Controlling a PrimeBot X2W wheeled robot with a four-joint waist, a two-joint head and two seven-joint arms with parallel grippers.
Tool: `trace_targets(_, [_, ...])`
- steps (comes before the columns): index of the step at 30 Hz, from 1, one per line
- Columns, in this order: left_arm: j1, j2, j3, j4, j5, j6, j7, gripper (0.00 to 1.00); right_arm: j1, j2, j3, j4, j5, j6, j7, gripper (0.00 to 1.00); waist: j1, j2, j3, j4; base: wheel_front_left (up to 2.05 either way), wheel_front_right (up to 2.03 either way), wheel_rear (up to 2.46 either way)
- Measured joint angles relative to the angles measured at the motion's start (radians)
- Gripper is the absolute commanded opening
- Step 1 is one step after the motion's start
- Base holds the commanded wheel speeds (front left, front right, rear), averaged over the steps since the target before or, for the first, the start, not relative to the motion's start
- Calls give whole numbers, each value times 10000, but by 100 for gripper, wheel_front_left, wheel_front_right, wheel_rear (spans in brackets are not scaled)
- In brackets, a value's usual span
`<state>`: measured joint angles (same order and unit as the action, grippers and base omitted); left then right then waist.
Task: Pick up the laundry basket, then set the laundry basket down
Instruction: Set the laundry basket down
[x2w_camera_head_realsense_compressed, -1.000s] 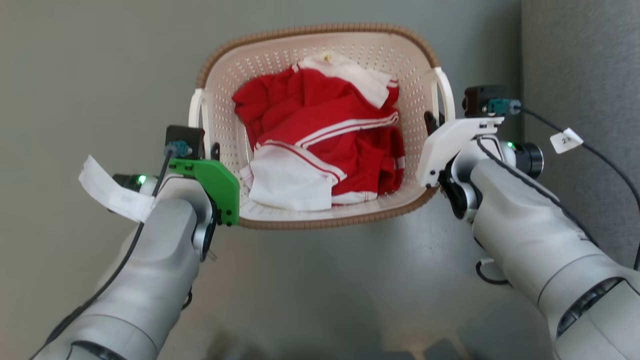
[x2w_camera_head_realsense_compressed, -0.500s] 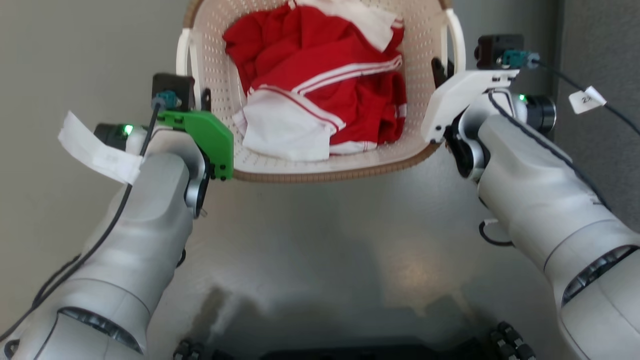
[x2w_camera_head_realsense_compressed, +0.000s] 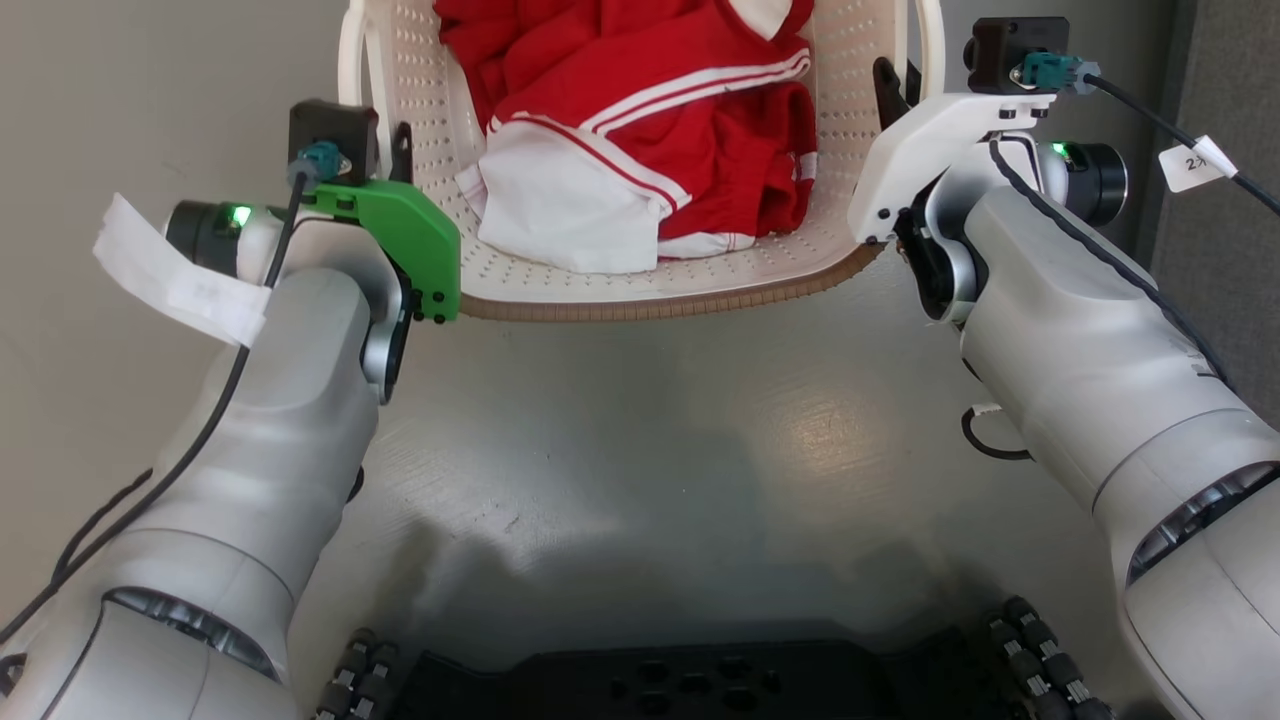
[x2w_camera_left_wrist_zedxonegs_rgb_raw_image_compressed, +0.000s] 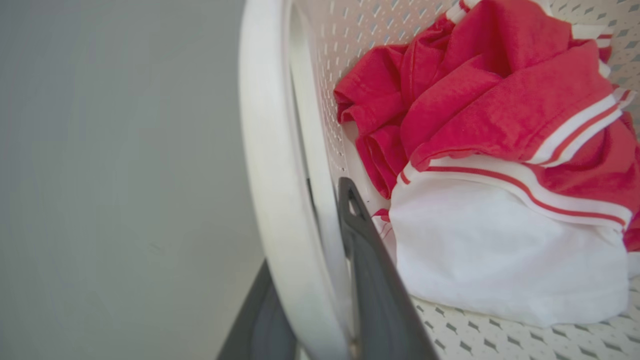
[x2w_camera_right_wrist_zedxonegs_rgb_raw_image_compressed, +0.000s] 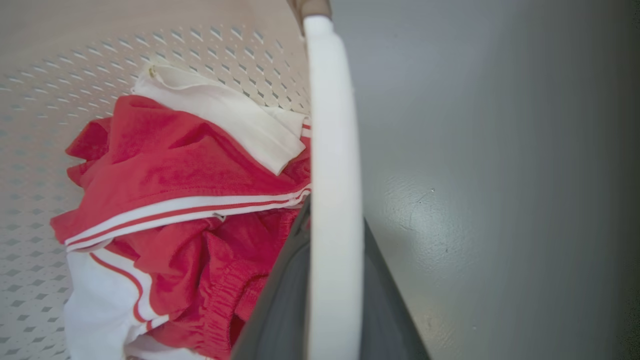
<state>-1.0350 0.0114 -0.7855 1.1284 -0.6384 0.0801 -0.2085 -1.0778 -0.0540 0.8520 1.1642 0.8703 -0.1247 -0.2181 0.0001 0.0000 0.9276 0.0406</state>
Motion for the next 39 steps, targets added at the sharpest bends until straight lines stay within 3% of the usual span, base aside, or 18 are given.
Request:
trace_targets(20, [-260, -15, -127, 399, 92, -56, -174, 0, -51, 0, 184, -35, 4, 0, -119, 0, -1, 0, 268, -131, 0, 0, 0])
trace_targets(23, [-265, -21, -140, 453, 92, -92, -213, 0, -50, 4, 217, -21, 4, 2, -146, 5, -1, 0, 248, -137, 0, 0, 0])
trace_targets(28, [-267, -31, -169, 543, 92, -92, -224, 15, -49, 15, 255, -21, 15, 0, -173, 25, -1, 0, 217, -140, 0, 0, 0])
trace_targets(31, [-265, 33, -203, 598, 92, -94, -224, 32, -52, -69, 265, -10, 15, 2, -234, 31, -1, 0, 196, -136, 0, 0, 0])
trace_targets(34, [-265, 46, -215, 619, 92, -94, -224, 34, -53, -50, 284, -15, 15, 0, -259, 37, -1, 0, 174, -132, 0, 0, 0])
trace_targets(36, [-265, 46, -217, 625, 92, -94, -226, 47, -53, -69, 286, -8, 17, 0, -278, 48, -1, 0, 169, -131, 0, 0, 0])
trace_targets(37, [-265, 48, -217, 627, 90, -94, -226, 58, -53, -92, 284, 31, 17, -4, -278, 70, -1, 0, 161, -129, 0, 0, 0])
trace_targets(38, [-265, 48, -217, 631, 82, -94, -226, 71, -53, -96, 284, 56, 17, -4, -278, 100, -1, 0, 156, -128, 0, 0, 0])
trace_targets(39, [-265, 48, -217, 633, 79, -94, -226, 84, -55, -98, 286, 69, 17, -4, -278, 100, -1, 0, 150, -128, 0, 0, 0])
